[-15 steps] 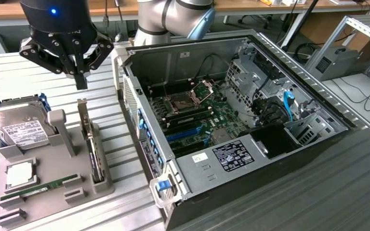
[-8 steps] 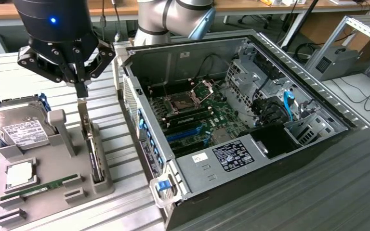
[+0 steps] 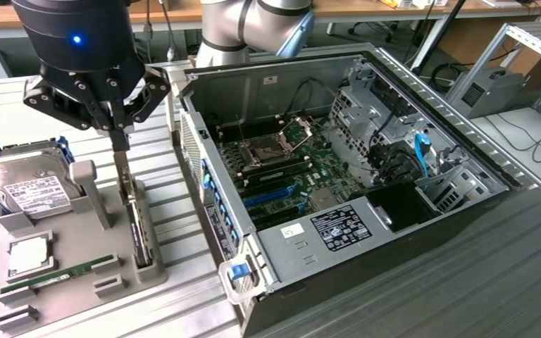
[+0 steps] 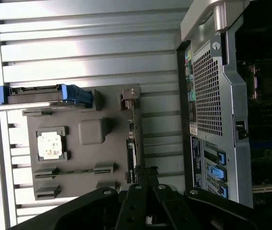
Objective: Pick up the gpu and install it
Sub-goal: 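Reach for the gpu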
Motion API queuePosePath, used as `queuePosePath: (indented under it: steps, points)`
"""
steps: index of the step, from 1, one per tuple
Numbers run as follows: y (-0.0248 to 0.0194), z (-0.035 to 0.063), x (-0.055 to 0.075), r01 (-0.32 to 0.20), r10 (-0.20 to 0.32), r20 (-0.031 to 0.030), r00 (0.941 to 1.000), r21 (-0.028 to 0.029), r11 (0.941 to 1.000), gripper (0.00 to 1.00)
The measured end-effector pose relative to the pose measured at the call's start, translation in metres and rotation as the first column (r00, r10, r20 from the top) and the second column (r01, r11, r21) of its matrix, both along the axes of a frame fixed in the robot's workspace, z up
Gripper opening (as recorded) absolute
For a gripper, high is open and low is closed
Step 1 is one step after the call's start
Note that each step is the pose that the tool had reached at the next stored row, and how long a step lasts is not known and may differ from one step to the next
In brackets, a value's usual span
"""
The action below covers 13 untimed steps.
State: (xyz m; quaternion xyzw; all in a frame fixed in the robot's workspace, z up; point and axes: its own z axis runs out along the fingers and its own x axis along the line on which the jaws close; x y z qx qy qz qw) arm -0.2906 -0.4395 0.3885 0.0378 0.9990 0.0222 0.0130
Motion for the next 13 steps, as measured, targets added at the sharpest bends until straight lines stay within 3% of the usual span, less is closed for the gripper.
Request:
queuePosePath:
  steps: [4, 13]
  points:
    - [-0.0062, 0.0, -0.001, 0.0, 0.0, 0.0, 1.0, 0.0, 1.0, 0.11]
    - [-0.0073, -0.0002, -0.01, 0.0, 0.0, 0.0, 1.0, -0.0001, 1.0, 0.11]
